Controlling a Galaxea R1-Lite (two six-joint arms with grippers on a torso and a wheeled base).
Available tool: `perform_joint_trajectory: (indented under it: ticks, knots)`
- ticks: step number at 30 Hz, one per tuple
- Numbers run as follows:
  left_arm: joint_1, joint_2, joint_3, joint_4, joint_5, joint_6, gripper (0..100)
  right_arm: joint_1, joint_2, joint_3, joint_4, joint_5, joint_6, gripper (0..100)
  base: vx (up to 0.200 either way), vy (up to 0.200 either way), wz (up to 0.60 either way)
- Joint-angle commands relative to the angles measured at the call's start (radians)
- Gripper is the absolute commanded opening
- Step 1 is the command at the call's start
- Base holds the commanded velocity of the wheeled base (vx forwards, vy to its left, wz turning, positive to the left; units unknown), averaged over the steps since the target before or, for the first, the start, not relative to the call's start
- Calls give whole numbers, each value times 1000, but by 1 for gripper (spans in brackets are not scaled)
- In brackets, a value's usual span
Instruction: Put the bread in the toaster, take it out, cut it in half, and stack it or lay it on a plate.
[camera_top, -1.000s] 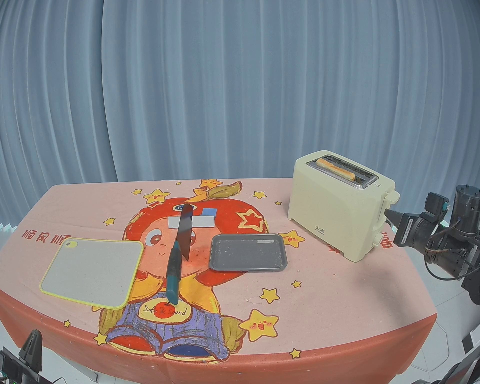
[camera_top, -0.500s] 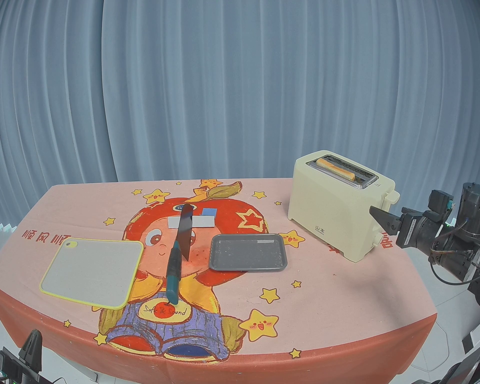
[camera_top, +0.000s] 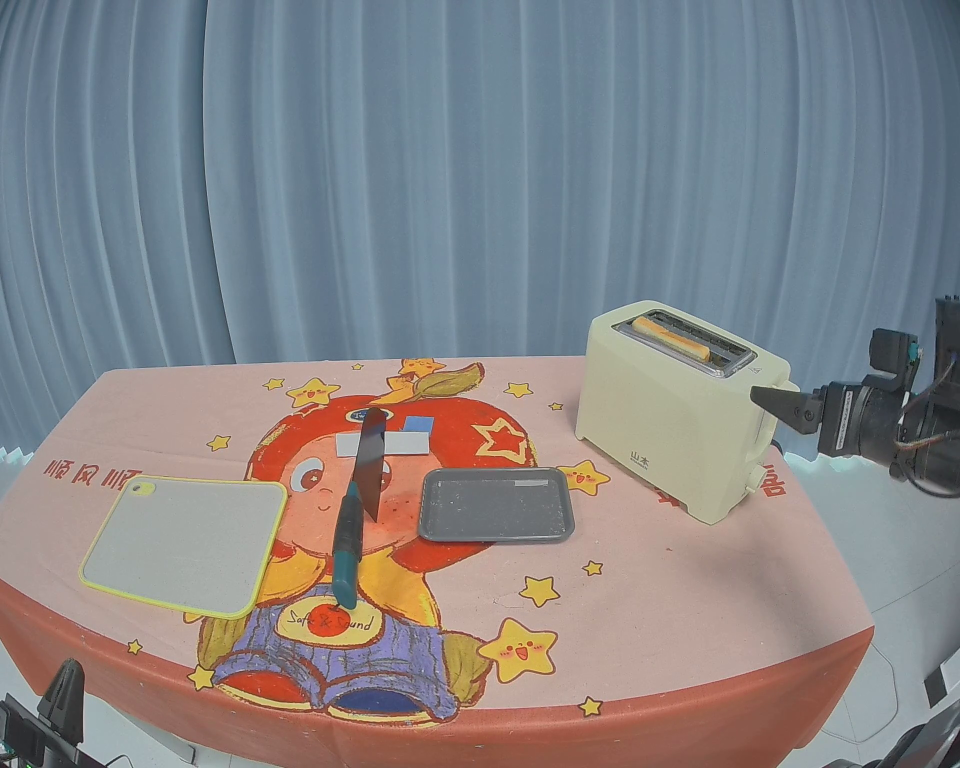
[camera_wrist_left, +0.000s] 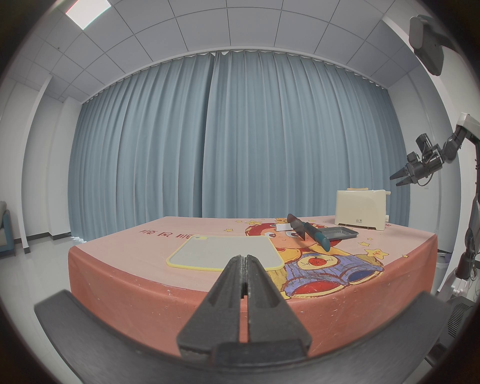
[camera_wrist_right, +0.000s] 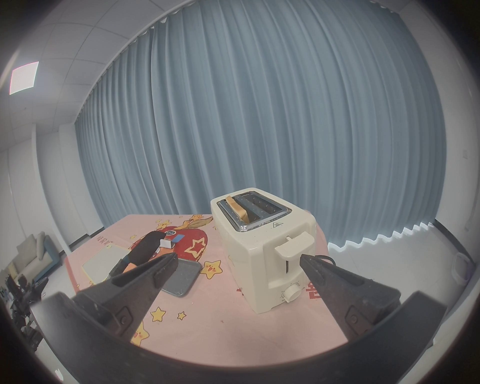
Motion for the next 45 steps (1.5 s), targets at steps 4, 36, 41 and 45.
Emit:
perform_joint_trajectory:
  ticks: [4, 36, 41, 45]
  knots:
    - [0, -4, 18, 0, 0, 0, 0, -83, 13, -170, 157, 121, -36, 100, 0, 0, 0]
    - [0, -4, 18, 0, 0, 0, 0, -30, 270, -531, 411, 77, -235, 100, 0, 0, 0]
    - [0, -4, 18, 0, 0, 0, 0, -39, 325, -564, 404, 27, -240, 100, 0, 0, 0]
    - [0, -5, 18, 0, 0, 0, 0, -39, 359, -612, 408, 17, -258, 100, 0, 0, 0]
